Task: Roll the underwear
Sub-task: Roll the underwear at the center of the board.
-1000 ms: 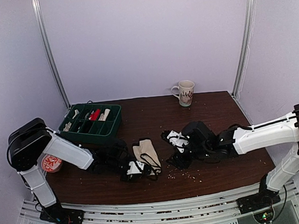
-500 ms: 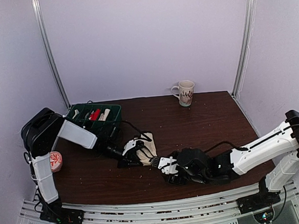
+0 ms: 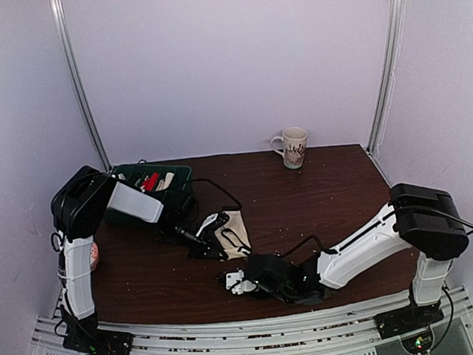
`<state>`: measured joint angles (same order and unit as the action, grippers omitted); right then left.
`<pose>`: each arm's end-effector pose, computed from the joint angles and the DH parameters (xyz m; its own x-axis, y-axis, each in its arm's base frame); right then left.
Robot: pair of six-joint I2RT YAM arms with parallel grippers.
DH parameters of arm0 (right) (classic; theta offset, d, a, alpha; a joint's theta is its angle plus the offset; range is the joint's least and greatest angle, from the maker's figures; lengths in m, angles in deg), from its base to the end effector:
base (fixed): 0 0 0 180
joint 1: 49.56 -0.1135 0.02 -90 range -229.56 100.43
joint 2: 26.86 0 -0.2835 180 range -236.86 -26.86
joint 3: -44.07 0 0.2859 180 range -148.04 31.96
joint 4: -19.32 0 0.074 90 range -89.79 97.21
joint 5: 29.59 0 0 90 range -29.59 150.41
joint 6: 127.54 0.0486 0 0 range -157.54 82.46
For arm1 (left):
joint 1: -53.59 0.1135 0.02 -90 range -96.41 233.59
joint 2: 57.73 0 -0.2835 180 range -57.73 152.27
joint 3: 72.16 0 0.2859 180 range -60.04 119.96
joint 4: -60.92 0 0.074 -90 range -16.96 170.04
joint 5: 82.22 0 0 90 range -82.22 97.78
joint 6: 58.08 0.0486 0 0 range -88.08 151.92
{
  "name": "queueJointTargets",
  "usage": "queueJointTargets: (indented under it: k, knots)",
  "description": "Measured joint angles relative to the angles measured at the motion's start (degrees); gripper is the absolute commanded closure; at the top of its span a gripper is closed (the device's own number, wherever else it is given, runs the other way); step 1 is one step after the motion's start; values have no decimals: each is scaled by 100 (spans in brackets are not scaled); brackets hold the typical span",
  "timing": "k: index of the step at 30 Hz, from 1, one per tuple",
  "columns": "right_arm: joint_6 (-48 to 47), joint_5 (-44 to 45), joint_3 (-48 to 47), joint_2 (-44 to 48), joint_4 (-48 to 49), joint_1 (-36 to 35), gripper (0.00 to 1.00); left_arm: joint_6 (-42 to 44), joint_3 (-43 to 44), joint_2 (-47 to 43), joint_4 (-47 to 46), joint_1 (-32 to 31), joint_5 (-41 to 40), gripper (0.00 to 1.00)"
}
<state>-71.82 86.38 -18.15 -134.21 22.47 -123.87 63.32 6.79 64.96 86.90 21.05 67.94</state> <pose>0.1270 0.3733 0.1028 0.2884 -0.8455 -0.4493 -0.7443 0.0972 -0.6607 0.3261 -0.2581 0.0623 -0.4035 0.5649 -0.7198 0.8568 -0.0429 -0.5139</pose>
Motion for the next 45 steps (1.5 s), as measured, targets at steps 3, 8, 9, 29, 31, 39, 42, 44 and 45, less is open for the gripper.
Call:
queueJointTargets:
  k: [3, 8, 9, 29, 31, 39, 42, 44, 45]
  knots:
    - [-203, 138, -240, -330, 101, 24, 51, 39, 157, 74, 203, 20, 63, 100]
    - [-442, 280, -529, -660, 280, 138, 60, 83, 184, 81, 278, 24, 70, 100]
    - [-468, 302, -575, -706, 291, 184, 60, 87, 186, 81, 284, 24, 70, 100]
    - [-424, 212, -964, -994, -42, 555, 96, 219, 199, 81, 420, 31, 94, 87]
    - [-372, 168, -1027, -1010, -151, 584, 99, 216, 195, 81, 426, 31, 111, 85]
    - [518, -120, -1384, -925, -1132, 627, 100, 345, -72, -90, 315, 31, 273, 58]
    - [1067, -391, -1362, -723, -1563, 627, 100, 402, -330, -297, 199, 31, 203, 54]
    - [1449, -634, -1217, -501, -1773, 627, 100, 413, -619, -538, 55, 31, 92, 51]
    - [1580, -726, -1139, -402, -1845, 627, 99, 428, -752, -680, 11, 31, 44, 50]
